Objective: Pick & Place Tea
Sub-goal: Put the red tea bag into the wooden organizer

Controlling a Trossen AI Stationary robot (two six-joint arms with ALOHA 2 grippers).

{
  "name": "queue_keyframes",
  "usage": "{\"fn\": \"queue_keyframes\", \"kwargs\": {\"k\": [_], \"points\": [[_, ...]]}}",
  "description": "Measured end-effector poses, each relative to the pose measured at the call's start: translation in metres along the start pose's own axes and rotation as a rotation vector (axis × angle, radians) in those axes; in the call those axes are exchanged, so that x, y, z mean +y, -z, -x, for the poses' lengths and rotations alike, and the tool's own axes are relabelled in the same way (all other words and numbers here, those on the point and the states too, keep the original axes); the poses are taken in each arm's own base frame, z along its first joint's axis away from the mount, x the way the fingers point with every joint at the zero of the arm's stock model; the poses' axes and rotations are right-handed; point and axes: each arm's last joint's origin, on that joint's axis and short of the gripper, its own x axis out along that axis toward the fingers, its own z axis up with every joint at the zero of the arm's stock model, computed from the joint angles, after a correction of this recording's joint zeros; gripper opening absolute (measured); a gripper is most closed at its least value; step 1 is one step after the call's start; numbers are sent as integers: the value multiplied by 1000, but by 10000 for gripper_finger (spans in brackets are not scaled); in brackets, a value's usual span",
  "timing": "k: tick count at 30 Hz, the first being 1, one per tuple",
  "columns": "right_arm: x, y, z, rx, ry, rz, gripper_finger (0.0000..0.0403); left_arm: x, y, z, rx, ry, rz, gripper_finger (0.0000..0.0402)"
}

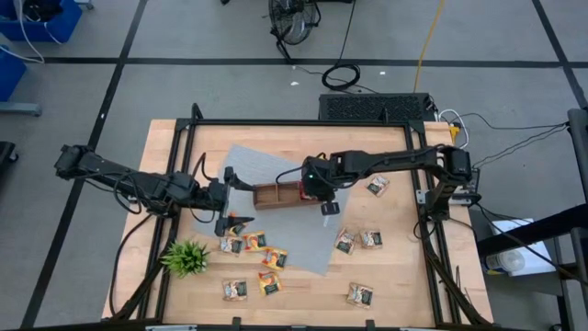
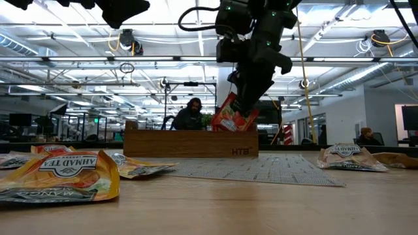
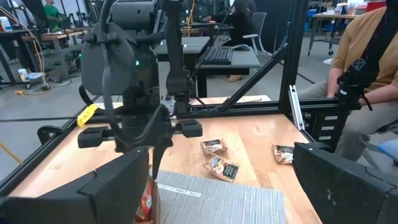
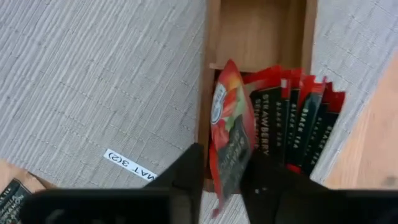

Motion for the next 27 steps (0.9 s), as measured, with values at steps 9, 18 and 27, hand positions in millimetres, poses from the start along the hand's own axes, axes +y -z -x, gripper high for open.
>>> {"fn": "queue_keyframes", "kwargs": {"k": [9,18,27], "points": [[1,2,1,52,71,75,2,0,0,0,5,0,0,390],[3,4,1,94,115,105,1,0,0,0,5,0,0,390],[13,3,1,143,181,184,0,0,0,0,4,0,3,390]]}}
